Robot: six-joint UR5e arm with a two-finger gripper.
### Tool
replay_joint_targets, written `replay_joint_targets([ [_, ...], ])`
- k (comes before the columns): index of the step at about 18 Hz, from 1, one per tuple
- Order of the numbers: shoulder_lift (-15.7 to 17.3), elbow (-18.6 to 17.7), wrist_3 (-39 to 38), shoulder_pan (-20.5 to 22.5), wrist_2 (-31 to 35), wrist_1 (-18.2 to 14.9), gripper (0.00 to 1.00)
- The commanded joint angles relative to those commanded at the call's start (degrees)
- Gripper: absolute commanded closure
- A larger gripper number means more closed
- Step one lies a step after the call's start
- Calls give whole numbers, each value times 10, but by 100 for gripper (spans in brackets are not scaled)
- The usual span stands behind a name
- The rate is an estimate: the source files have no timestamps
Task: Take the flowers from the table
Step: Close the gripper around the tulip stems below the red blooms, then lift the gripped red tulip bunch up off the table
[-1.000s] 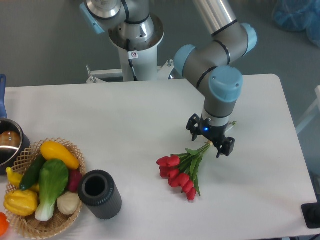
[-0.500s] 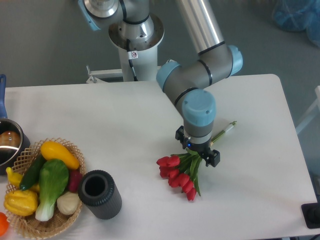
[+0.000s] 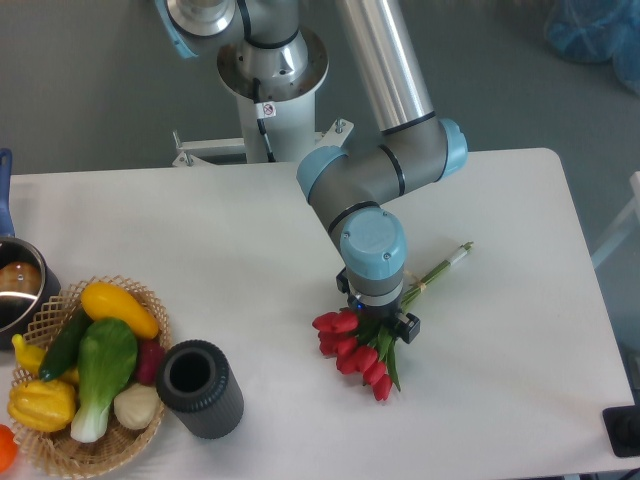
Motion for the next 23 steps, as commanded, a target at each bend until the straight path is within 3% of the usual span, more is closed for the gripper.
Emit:
replay_joint_targets([
  [3,4,4,-40,0,2,0,100],
  [7,9,7,-92,0,2,3,100],
  [23,34,66,-89,9,-5,-4,100],
])
